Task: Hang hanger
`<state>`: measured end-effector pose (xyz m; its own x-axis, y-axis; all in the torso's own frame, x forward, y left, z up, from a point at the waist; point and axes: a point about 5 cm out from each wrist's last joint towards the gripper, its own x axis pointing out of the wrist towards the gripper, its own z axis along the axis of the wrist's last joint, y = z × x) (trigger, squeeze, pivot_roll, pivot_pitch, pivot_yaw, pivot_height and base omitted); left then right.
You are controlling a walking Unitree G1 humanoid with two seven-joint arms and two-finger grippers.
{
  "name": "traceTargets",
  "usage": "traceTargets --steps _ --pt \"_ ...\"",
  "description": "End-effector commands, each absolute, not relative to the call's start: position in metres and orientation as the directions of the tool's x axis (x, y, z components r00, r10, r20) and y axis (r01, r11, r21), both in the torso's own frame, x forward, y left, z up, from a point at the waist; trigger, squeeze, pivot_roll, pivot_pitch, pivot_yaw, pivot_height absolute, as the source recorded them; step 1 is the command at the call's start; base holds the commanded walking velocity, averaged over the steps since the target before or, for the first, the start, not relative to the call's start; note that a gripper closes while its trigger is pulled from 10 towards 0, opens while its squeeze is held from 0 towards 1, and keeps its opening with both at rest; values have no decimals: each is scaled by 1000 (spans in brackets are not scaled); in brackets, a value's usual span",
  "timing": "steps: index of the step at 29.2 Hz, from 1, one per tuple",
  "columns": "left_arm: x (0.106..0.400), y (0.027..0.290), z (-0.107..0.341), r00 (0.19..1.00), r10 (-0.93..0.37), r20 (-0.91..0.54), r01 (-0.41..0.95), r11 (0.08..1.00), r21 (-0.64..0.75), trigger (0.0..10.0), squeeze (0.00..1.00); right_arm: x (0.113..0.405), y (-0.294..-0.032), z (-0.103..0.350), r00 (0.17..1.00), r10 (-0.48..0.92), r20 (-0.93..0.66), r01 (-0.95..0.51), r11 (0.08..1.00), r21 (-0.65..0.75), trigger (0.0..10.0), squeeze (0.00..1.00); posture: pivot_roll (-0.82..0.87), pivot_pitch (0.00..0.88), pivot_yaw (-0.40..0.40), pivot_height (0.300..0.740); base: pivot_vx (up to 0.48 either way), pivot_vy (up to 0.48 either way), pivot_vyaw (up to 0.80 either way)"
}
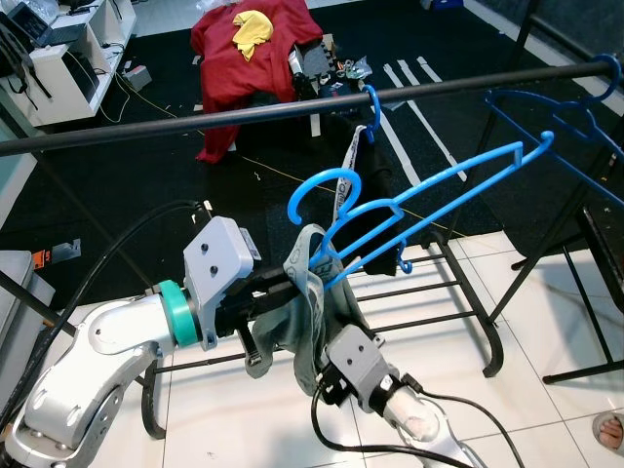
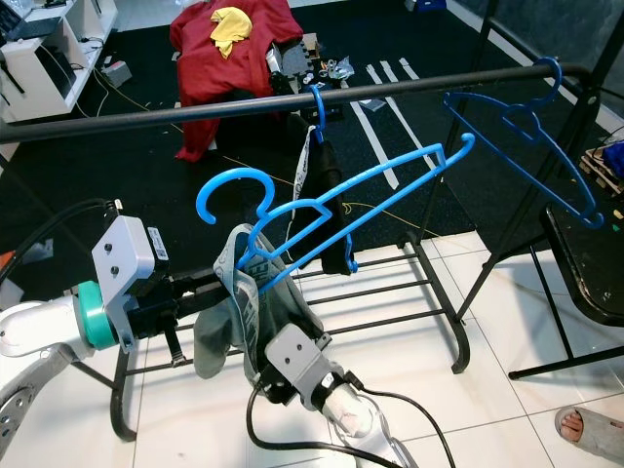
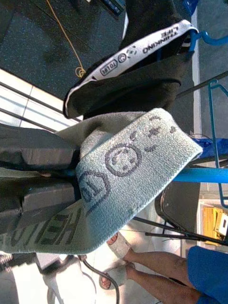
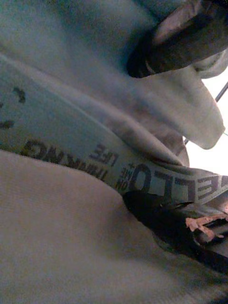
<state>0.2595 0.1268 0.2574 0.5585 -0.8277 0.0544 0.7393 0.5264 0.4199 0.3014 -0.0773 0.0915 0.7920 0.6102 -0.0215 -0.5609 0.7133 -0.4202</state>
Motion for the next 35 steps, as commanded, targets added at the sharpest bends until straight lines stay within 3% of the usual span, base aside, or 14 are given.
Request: traceTargets --steps 1,11,19,20,21,22,30,35 --pt "255 126 256 550 -833 50 747 518 417 10000 0 301 -70 88 782 623 -23 -579 711 -399 10000 0 -160 204 177 740 0 0 0" --pt "254 127 256 551 -833 48 747 519 416 10000 0 321 -64 89 807 589 -30 -560 749 -353 10000 0 -142 192 175 740 0 0 0" --pt "254 126 256 550 -834 47 748 517 417 10000 0 324 -55 89 782 622 -37 -587 716 -379 9608 0 -140 187 176 740 0 0 0" --pt "254 126 256 550 -834 47 747 517 418 10000 0 324 -55 89 783 621 -36 -586 715 -381 3059 0 -142 185 176 740 0 0 0" --pt "254 126 256 550 -834 47 747 517 418 10000 0 324 -55 89 783 621 -36 -586 715 -381 3059 0 -142 185 176 740 0 0 0" --pt "254 126 256 551 -833 47 747 517 418 10000 0 323 -54 89 782 622 -33 -586 717 -378 0 0 -142 188 177 740 0 0 0" --pt "254 125 255 555 -831 43 745 519 419 10000 0 319 -54 87 774 632 -22 -593 712 -377 0 0 -148 195 177 740 0 0 0" --pt "258 122 250 567 -823 36 738 527 422 10000 0 301 -59 82 753 658 -2 -611 697 -376 0 0 -169 206 175 740 0 0 0"
